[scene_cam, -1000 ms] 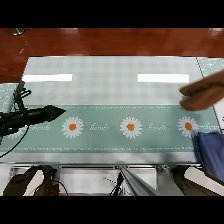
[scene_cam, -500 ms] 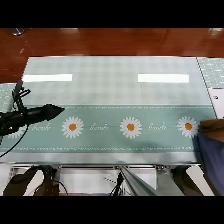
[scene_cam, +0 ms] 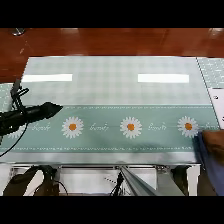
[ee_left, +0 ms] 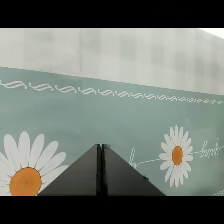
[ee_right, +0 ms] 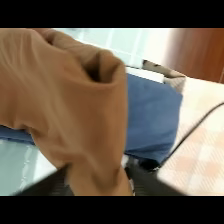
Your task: Fold the shirts.
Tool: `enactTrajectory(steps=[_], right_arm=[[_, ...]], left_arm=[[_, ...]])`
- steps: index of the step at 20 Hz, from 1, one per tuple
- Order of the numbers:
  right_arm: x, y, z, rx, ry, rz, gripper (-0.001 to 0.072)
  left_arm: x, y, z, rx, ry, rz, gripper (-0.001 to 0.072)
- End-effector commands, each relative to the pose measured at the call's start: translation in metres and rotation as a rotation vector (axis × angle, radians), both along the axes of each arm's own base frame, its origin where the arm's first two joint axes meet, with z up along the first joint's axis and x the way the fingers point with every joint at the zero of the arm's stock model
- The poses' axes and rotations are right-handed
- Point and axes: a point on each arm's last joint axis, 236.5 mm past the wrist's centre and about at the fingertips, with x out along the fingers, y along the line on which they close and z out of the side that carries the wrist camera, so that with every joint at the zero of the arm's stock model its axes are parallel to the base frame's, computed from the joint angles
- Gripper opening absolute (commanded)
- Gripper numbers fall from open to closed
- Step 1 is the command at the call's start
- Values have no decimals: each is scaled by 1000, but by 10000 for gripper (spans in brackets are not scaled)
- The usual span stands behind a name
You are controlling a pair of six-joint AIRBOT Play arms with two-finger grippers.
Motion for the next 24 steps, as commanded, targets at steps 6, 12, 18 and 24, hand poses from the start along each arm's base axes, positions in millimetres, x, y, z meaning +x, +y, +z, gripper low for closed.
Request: enactTrajectory(steps=[6,12,18,24], right_arm=[[15,-21,-14,51,-4,34,562],[234,-3,51,86,-683,585,38],[349,194,-5,100,-454,1414,38],[336,247,-151,63,-139,1507,38]], left_arm=[[13,9,5,4,-37,57,24],[59,6,127,-55,-300,66,22],[62,-82,209,38,-404,-229,21],[52,-38,58,601,-111,-144,23]])
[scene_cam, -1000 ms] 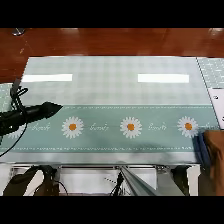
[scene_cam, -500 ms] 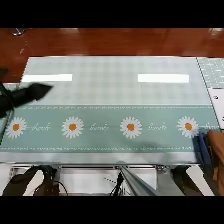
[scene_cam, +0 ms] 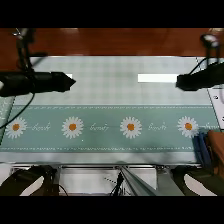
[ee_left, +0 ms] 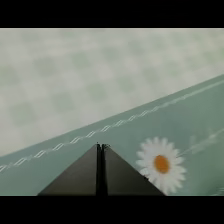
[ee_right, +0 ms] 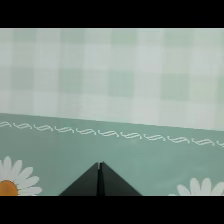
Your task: Fold the shirts.
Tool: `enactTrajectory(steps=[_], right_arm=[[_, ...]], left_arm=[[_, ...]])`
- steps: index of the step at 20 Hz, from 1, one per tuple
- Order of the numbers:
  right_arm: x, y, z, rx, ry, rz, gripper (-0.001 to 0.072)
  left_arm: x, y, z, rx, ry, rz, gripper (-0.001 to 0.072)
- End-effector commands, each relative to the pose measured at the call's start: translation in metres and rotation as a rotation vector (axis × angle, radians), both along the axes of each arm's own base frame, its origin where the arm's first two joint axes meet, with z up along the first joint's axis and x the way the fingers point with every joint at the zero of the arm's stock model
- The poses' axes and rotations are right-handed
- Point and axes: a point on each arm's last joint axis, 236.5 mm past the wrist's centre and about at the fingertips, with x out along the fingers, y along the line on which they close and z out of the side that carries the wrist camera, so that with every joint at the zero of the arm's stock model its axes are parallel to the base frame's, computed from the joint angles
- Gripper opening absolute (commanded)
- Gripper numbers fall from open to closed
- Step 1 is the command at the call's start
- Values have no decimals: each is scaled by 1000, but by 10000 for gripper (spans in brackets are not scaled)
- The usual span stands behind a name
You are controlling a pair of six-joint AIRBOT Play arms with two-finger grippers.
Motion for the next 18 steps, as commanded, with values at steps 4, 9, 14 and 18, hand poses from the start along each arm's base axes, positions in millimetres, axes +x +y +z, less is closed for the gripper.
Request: enactTrajectory(steps=[4,9,14,18], right_arm=[[-13,18,-82,-122,128,49,38],[-13,17,-80,-128,120,55,38],[-13,17,-80,-127,120,55,38],[-13,17,-80,-127,120,55,38]], left_arm=[[11,57,-59,284,54,174,24],[5,53,-63,273,87,167,24],[4,53,-63,273,87,167,23],[4,53,-63,273,87,167,24]])
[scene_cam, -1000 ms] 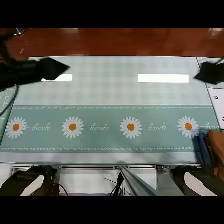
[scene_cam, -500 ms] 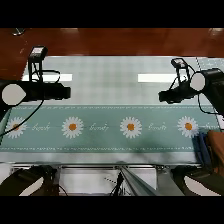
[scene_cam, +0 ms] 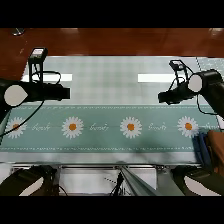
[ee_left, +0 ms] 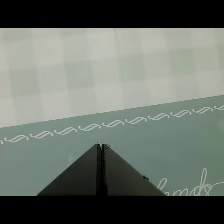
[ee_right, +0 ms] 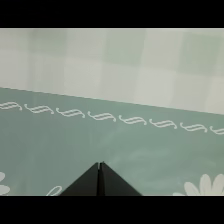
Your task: Fold the shirts.
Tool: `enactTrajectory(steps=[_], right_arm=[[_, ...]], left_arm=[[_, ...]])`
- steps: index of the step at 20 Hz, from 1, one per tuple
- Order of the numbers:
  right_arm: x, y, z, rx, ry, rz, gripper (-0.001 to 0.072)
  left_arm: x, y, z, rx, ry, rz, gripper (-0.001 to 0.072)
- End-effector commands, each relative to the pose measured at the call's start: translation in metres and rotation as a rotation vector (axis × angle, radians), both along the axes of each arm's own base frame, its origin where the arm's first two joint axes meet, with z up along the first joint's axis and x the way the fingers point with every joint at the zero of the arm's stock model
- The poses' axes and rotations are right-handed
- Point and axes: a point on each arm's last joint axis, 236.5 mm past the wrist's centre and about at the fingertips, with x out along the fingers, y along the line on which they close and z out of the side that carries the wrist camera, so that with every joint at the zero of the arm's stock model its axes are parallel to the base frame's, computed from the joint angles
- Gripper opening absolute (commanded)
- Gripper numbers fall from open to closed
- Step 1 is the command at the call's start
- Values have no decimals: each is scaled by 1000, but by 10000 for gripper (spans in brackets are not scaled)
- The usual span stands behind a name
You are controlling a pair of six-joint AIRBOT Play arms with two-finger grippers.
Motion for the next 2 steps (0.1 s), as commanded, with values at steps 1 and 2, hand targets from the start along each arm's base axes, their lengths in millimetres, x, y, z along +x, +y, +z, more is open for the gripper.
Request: enactTrajectory(steps=[1,2], right_arm=[[0,0,0,0,0,0,38],[0,0,0,0,0,-1,38]], left_arm=[[0,0,-1,2,1,0,24],[0,0,-1,2,1,0,24]])
